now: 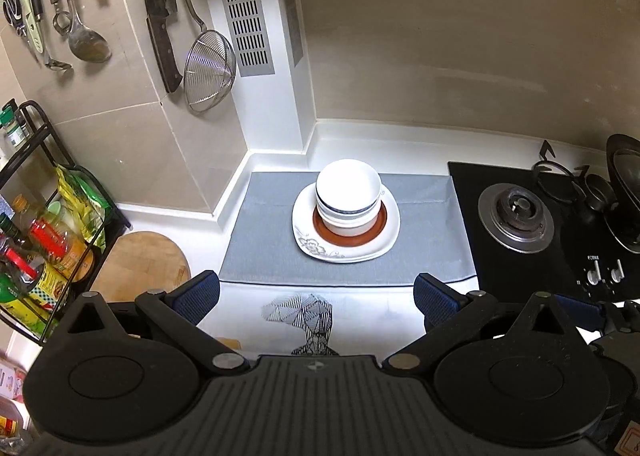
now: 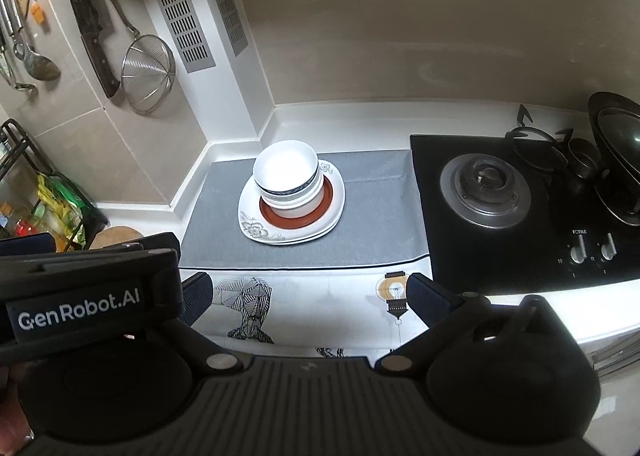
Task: Organize plates and bowls
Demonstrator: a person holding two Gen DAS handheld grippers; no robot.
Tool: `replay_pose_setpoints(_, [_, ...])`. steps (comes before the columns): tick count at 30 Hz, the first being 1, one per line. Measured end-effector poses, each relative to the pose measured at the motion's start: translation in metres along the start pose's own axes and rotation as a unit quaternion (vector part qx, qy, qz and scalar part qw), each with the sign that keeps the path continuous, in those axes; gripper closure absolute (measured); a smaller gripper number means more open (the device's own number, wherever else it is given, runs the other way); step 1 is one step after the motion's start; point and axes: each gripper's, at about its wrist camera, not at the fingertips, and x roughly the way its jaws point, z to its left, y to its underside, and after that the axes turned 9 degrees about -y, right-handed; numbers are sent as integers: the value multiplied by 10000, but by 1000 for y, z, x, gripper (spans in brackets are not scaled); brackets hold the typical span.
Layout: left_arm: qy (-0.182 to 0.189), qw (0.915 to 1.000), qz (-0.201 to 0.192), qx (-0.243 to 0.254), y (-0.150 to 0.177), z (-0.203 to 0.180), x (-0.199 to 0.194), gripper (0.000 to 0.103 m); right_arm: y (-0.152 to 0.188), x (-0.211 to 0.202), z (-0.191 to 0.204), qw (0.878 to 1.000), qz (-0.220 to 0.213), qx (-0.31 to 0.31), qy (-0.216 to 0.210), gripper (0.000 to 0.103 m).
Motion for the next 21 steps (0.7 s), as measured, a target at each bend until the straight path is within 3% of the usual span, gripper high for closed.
replay_pose_setpoints(21, [-21,10000,65,47,12,-4,-19,0,15,-21,-4,9999,30,19,-123,0])
